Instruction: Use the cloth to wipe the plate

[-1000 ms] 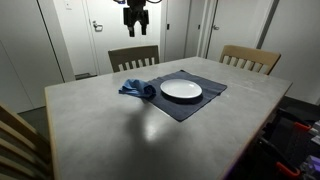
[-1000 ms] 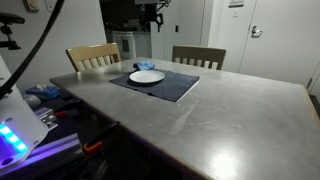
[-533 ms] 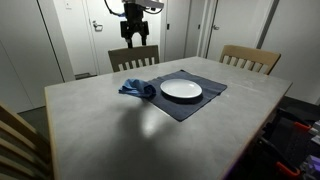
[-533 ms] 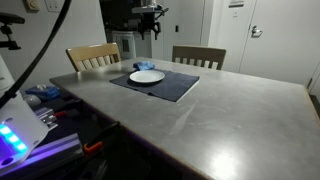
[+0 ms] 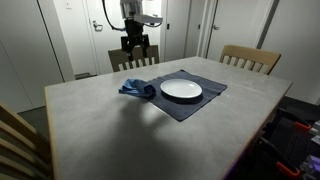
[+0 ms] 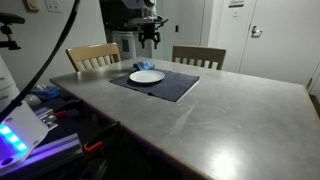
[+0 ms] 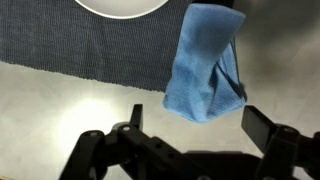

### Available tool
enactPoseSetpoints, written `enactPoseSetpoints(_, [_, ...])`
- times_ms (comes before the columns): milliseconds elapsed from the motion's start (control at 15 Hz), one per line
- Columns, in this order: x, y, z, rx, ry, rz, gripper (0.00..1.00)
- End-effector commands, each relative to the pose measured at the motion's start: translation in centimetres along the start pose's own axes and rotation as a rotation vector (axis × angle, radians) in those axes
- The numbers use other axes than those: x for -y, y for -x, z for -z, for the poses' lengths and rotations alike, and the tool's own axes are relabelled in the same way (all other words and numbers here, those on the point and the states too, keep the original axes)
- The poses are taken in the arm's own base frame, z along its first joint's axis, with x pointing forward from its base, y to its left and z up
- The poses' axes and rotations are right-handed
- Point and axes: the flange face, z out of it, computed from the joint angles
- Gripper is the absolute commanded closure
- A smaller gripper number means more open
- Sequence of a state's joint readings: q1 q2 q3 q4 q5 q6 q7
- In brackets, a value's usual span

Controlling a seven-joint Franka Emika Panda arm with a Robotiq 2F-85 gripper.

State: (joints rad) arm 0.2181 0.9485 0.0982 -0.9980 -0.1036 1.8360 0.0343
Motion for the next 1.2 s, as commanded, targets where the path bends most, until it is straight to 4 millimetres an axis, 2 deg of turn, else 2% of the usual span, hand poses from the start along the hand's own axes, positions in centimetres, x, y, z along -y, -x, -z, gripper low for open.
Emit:
enactPoseSetpoints(0, [0.1, -0.7, -1.3, -0.004, -0.011, -0.020, 0.00])
enactPoseSetpoints(400, [0.5, 0.0, -4.8, 0.115, -0.081, -0.030, 0.00])
enactPoseSetpoints(800, [0.6, 0.1, -5.0, 0.097, -0.055, -0.030, 0.00])
enactPoseSetpoints(1133, [2.0, 0.3, -7.7, 0.121, -0.002, -0.073, 0.00])
